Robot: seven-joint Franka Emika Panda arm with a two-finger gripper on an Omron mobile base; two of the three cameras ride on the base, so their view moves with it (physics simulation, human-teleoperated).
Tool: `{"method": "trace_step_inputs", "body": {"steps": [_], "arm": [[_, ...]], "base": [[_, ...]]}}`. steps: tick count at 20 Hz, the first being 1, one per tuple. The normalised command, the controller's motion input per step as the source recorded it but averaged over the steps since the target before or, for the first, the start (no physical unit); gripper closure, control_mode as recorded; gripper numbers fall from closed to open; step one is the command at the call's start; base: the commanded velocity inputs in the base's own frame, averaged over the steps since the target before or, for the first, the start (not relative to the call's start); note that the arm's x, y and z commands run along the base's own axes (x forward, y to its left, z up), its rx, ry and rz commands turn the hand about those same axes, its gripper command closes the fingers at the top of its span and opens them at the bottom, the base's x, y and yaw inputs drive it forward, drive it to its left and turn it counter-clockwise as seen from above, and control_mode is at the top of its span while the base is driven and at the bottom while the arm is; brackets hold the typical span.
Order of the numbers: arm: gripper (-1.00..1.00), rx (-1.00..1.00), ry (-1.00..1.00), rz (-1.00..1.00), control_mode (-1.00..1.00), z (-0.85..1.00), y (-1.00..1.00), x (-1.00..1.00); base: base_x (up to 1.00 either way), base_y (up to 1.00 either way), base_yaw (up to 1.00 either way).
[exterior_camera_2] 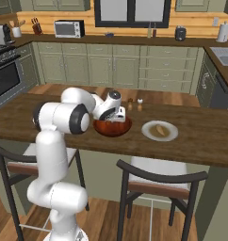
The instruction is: Pick the chicken drumstick and sweet potato from their plates and place them in the bowl. Then put the bowl in the fridge.
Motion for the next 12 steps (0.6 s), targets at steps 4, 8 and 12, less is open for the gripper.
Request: {"method": "trace_step_inputs", "body": {"steps": [4, 8, 12], "arm": [[1.0, 0.0, 0.15, -0.05, -1.0, -0.33, 0.0, 0.01], [-1.0, 0.0, 0.1, -0.04, -1.0, -0.2, 0.0, 0.04], [-1.0, 0.0, 0.06, 0.0, -1.0, -0.03, 0.0, 0.11]], "base": [[0.0, 0.0, 0.0], [0.0, 0.0, 0.0], [0.0, 0.0, 0.0]]}}
